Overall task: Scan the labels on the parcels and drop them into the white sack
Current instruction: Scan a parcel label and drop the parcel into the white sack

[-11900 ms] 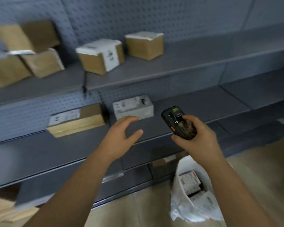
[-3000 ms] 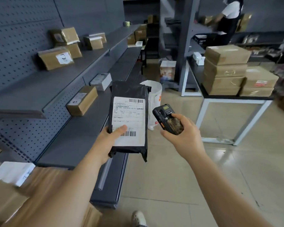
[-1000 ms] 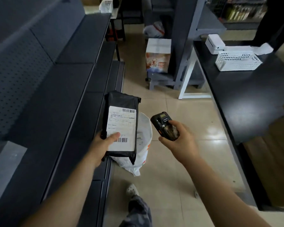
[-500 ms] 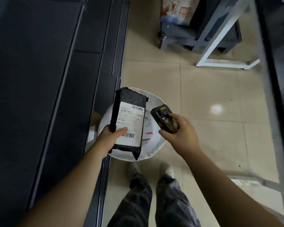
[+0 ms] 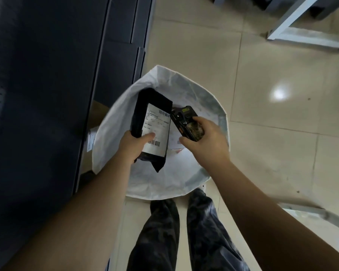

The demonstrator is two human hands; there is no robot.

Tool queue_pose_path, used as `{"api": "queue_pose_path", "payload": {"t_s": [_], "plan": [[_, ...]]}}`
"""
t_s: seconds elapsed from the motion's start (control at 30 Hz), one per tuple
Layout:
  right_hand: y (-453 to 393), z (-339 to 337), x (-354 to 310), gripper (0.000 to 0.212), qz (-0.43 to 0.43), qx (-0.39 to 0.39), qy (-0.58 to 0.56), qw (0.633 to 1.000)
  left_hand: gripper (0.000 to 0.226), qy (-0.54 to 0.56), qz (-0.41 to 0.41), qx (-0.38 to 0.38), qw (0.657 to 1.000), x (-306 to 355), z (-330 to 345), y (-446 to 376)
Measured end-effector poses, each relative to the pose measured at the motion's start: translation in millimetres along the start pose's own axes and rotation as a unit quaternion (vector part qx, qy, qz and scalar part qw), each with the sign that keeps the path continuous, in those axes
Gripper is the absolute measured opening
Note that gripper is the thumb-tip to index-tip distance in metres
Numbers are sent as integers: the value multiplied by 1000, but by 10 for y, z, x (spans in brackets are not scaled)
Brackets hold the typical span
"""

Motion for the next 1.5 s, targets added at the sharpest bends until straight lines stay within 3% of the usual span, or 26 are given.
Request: {"api": "queue_pose_path", "payload": {"t_s": [0.2,0.3,0.43,0.6,0.8,1.1,1.3,1.43,1.5], "plan": [[-273,134,157,69,52,12,-21,998,59,-60,6,88,994,-215,82,-517],[-344,135,252,69,66,20,-17,997,78,-82,4,90,993,-326,240,-766],[-383,126,362,68,74,36,-15,997,57,-30,1,42,999,-393,582,-954],[-395,101,459,69,78,40,-43,995,63,30,19,28,999,-519,1003,-1138],[-458,-16,521,68,74,52,-48,995,35,-67,43,-60,995,-634,1261,-1278],[-435,-60,542,65,54,50,-67,995,47,-167,56,-199,964,-432,1281,-1383],[-178,-79,391,70,2,28,-60,998,32,-204,117,-123,964,-211,865,-995],[102,-184,223,71,-50,16,-14,999,19,-155,165,-57,972,91,482,-271],[267,-273,112,70,-62,16,-5,998,25,-169,215,-36,961,227,263,155]]}}
Point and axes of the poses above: each hand's wrist, its own y-axis away from the middle knuckle, its own z-axis out of the palm, x = y × z, the point moved 1 cm from there along -y, towards the middle knuckle, and after that the axes turned 4 degrees about z, right-handed, at the moved point
